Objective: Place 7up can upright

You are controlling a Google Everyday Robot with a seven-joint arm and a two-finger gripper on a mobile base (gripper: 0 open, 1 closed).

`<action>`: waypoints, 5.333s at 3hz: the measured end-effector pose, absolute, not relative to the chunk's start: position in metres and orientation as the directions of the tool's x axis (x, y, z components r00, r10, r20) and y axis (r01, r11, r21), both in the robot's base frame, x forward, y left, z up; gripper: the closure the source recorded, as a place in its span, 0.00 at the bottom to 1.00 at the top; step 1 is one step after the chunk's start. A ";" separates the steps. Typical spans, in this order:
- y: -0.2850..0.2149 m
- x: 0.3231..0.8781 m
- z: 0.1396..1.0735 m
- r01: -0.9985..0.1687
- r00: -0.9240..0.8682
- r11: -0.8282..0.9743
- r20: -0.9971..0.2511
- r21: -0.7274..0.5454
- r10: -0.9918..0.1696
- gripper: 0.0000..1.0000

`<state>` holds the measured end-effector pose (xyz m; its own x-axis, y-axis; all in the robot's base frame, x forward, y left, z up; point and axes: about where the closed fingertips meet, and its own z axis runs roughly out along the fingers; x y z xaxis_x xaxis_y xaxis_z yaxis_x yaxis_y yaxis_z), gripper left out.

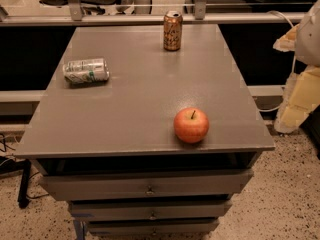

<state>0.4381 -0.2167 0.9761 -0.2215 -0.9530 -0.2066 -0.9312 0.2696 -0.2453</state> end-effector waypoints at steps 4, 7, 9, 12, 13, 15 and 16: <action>-0.098 0.537 0.985 -0.955 0.012 0.075 -0.289 -0.286 -0.957 0.00; 0.078 0.650 0.977 -0.973 0.130 -0.038 -0.404 -0.227 -0.905 0.00; 0.148 0.665 0.945 -0.983 0.091 -0.008 -0.448 -0.182 -0.889 0.00; 0.173 0.649 0.904 -0.977 0.035 0.063 -0.442 -0.206 -0.896 0.00; 0.176 0.647 0.900 -0.976 0.029 0.070 -0.441 -0.208 -0.897 0.00; 0.207 0.645 0.871 -0.986 0.036 0.028 -0.374 -0.165 -0.927 0.00; 0.222 0.651 0.866 -0.985 0.047 0.020 -0.383 -0.169 -0.922 0.00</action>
Offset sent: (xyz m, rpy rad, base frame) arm 0.0177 0.0141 0.0003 0.0543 0.0062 0.0633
